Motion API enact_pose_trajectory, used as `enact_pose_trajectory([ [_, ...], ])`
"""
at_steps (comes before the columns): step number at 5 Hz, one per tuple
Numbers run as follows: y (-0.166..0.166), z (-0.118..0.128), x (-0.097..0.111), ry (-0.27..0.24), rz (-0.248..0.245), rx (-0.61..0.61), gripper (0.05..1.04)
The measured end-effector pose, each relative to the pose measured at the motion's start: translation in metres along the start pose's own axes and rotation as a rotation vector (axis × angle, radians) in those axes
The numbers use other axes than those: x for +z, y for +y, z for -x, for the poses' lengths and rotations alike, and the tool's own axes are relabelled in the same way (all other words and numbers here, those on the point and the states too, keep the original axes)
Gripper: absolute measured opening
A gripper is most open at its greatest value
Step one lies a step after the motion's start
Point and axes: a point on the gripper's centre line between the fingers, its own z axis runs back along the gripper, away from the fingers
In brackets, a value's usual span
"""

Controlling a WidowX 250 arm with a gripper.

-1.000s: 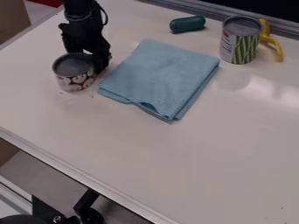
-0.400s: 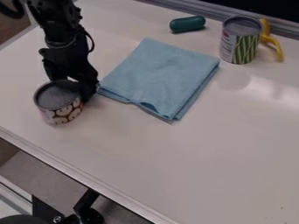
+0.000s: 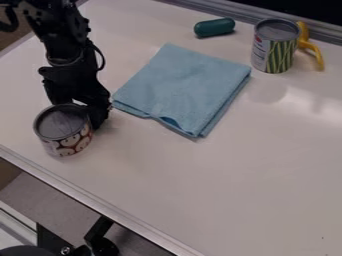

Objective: Move the can to the lower middle part of the table

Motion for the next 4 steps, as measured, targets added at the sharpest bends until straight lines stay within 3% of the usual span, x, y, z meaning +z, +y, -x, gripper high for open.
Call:
enact_pose_trajectory([
  [1, -0.004, -0.006, 0.001, -0.023, -0.004, 0.018, 1.0],
  [2, 0.001, -0.026, 0.009, -0.086, -0.019, 0.045, 1.0],
  [3, -0.001, -0.049, 0.013, -0.107, -0.027, 0.033, 1.0],
  [4, -0.018, -0.06, 0.022, -0.095, -0.07, -0.069, 1.0],
])
